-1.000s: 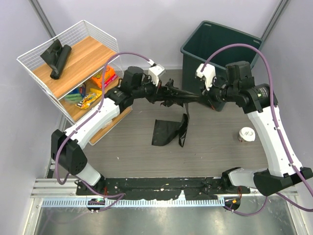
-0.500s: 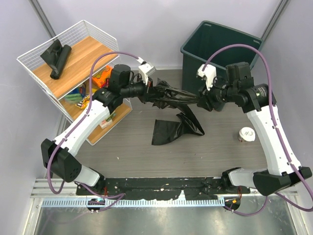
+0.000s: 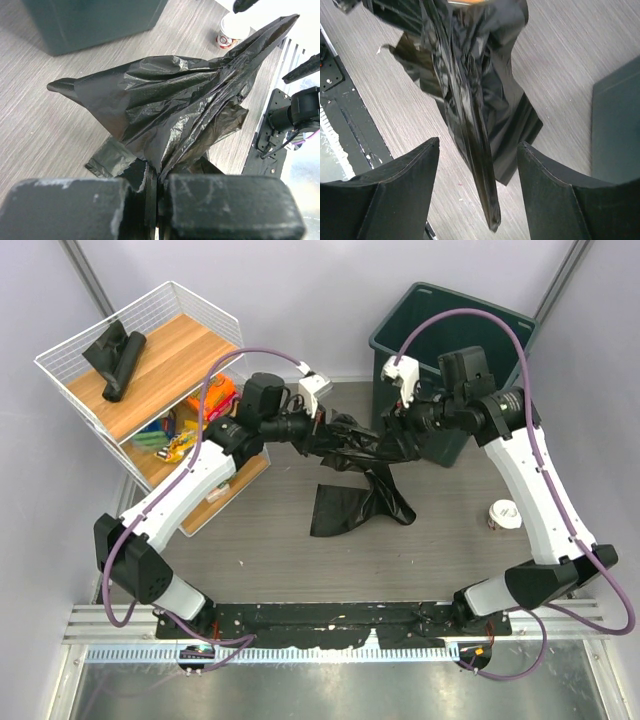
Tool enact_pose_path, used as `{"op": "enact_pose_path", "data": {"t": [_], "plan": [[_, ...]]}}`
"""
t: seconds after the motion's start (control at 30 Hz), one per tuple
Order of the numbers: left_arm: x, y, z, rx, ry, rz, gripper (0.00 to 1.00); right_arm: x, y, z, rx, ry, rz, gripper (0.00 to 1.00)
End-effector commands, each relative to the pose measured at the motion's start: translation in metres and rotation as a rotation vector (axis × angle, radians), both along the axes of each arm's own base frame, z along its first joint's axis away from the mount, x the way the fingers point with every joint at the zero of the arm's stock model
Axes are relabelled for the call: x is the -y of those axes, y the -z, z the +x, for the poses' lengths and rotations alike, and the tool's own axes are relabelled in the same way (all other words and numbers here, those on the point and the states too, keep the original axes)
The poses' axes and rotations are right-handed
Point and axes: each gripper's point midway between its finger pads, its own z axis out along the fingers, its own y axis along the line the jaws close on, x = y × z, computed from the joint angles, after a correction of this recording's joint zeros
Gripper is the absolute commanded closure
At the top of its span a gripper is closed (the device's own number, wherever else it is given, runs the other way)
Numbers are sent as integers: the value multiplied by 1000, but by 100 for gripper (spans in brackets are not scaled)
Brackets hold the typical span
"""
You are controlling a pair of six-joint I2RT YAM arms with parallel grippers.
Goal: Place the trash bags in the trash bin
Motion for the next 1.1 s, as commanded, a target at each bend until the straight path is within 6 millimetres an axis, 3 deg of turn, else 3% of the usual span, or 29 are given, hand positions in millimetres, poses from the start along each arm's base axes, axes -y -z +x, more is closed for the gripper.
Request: {"op": "enact_pose_path", "data": {"t": [0.0, 0.17, 0.23, 0.3, 0.43, 0.67, 1.07], "plan": [[5, -20, -3, 46, 15, -15, 100, -20, -20, 10, 44, -33, 47, 32], [7, -19, -7, 45, 36, -15, 100, -36, -9, 16, 20, -68, 33, 32], [8, -19, -11, 44, 51, -15, 100, -40, -5, 18, 17, -78, 33, 46], [7, -13, -14, 35, 67, -5, 100, -42, -5, 22, 22, -80, 36, 84], [0, -5, -19, 43, 63, 23, 94, -36, -11, 24, 63, -53, 12, 99], [-15, -5, -14, 109, 23, 49, 89, -4, -24, 35, 179, 82, -90, 99], [-28, 7, -13, 114, 5, 93, 95, 52, -52, 40, 287, 306, -146, 99]]}}
